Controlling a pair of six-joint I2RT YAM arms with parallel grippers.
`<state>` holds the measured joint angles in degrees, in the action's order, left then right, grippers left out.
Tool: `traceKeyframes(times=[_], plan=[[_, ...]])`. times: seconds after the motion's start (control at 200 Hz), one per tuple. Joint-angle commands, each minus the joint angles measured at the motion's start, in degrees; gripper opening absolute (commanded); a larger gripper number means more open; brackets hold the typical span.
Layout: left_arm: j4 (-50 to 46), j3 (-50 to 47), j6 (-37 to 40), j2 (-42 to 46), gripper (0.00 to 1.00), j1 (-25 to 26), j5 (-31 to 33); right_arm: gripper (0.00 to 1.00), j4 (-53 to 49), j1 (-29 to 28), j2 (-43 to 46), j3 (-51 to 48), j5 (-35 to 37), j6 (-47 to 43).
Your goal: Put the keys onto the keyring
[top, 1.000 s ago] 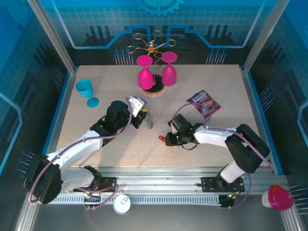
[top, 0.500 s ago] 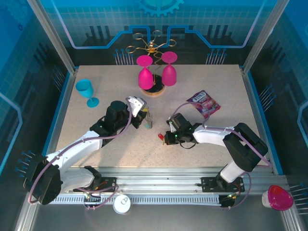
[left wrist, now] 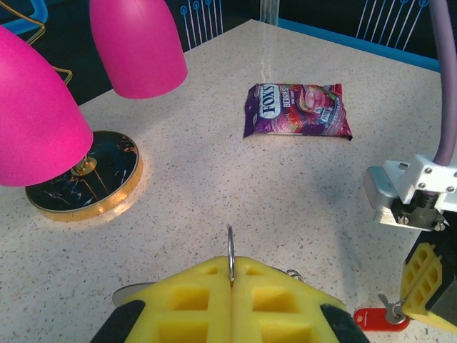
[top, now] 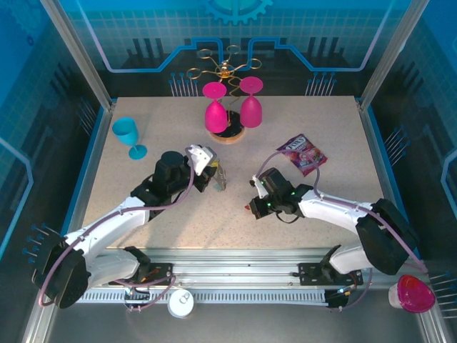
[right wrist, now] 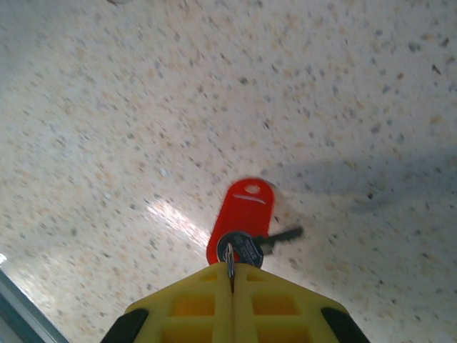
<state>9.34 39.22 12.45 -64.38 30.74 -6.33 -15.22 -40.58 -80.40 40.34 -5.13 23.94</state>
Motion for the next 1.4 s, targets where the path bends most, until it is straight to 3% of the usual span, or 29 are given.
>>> traceKeyframes(times=[0.0,0.545,0.916,1.136,1.396], plan=[[1.91,-0.55,1.26,1.12,0.00,0.63,-0.34,0.00,-7.51,-0.79,-2.40,2.52,1.42,-3.42],[0.59,-0.29,2.82,0.68,0.00,1.36,0.67,0.00,-6.21,-2.69,-12.80,7.40,-0.16,-3.84],[0.30,-0.29,3.38,0.82,0.00,1.77,1.00,0.17,-5.61,-2.77,-13.90,7.99,-1.42,-3.11],[0.01,-0.20,3.72,0.88,0.00,1.80,0.99,0.00,-6.03,-2.84,-12.83,8.18,-0.88,-2.88],[-0.90,-0.53,8.20,2.08,0.00,2.48,-0.68,0.00,-7.56,-2.38,1.07,6.05,0.96,-8.99]])
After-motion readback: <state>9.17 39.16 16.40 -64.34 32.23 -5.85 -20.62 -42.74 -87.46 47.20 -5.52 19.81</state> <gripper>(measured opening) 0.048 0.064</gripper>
